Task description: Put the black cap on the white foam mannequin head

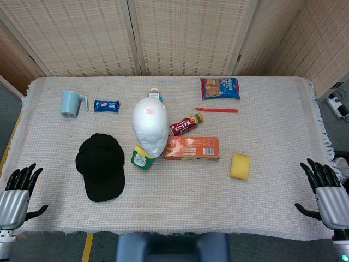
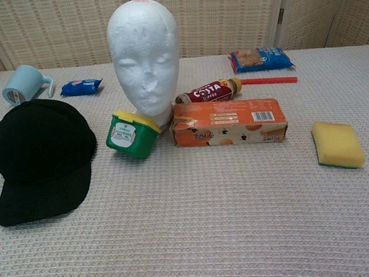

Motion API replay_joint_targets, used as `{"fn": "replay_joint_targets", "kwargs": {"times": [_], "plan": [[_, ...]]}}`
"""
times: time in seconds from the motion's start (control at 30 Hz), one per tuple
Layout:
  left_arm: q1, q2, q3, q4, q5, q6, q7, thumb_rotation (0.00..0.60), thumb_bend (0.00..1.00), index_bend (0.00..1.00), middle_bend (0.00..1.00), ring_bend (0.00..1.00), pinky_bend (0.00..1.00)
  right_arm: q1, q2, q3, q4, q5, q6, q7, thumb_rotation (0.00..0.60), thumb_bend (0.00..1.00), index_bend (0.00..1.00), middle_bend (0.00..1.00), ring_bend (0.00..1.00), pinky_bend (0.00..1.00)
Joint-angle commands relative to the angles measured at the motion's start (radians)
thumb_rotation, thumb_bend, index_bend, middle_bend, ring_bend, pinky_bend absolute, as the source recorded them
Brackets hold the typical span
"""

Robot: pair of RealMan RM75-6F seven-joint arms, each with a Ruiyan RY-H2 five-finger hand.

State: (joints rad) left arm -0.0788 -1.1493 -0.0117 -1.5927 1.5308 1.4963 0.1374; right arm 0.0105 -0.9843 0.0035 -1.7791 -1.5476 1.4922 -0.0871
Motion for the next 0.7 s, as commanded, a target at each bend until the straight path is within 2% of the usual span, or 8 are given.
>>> {"fn": "replay_joint_targets", "kwargs": {"times": [0.03,0.23,0.33,0.43,0.5,0.53,0.6,0.7], "plan": [[-0.001,-0.001,0.001,-0.001,0.001,-0.002,-0.001,0.6,0.08,0.11,0.0,0.0,0.05,0.001,-0.001,0.0,0.001,0.001,-0.003,-0.003,0.6,0.07,0.0,0.0,0.0,0.0],[-0.015,-0.008,0.035,-0.001,0.06,-0.027,-0.031,0.6,0.08,0.11,0.01,0.0,0.06,-0.002,0.0,0.005,0.003,0.011,0.003,-0.006,0.6,0.07,0.0,0.0,0.0,0.0],[-0.022,-0.022,0.067,0.012,0.137,-0.019,-0.053,0.6,0.08,0.12,0.15,0.04,0.16,-0.004,0.0,0.007,0.003,0.018,0.005,-0.008,0.6,0.07,0.0,0.0,0.0,0.0],[-0.029,-0.076,0.086,0.074,0.242,0.034,-0.106,0.6,0.08,0.18,0.41,0.22,0.38,0.0,0.0,0.006,0.003,0.019,-0.004,-0.013,0.6,0.07,0.0,0.0,0.0,0.0],[-0.043,-0.127,0.096,0.157,0.325,0.082,-0.159,0.6,0.08,0.28,0.67,0.46,0.54,0.003,-0.002,0.006,0.001,0.016,-0.009,-0.013,0.6,0.07,0.0,0.0,0.0,0.0],[-0.049,-0.148,0.102,0.191,0.355,0.099,-0.179,0.6,0.08,0.32,0.76,0.54,0.6,0.005,-0.004,0.006,0.002,0.016,-0.011,-0.017,0.6,0.07,0.0,0.0,0.0,0.0],[-0.064,-0.204,0.109,0.266,0.409,0.134,-0.224,0.6,0.08,0.41,0.9,0.69,0.72,0.009,-0.012,0.007,0.003,0.02,-0.018,-0.028,0.6,0.07,0.0,0.0,0.0,0.0],[-0.081,-0.294,0.114,0.38,0.453,0.175,-0.287,0.6,0.11,0.53,1.0,0.87,0.87,0.017,-0.017,0.005,0.006,0.027,-0.039,-0.047,0.6,0.07,0.0,0.0,0.0,0.0]]}}
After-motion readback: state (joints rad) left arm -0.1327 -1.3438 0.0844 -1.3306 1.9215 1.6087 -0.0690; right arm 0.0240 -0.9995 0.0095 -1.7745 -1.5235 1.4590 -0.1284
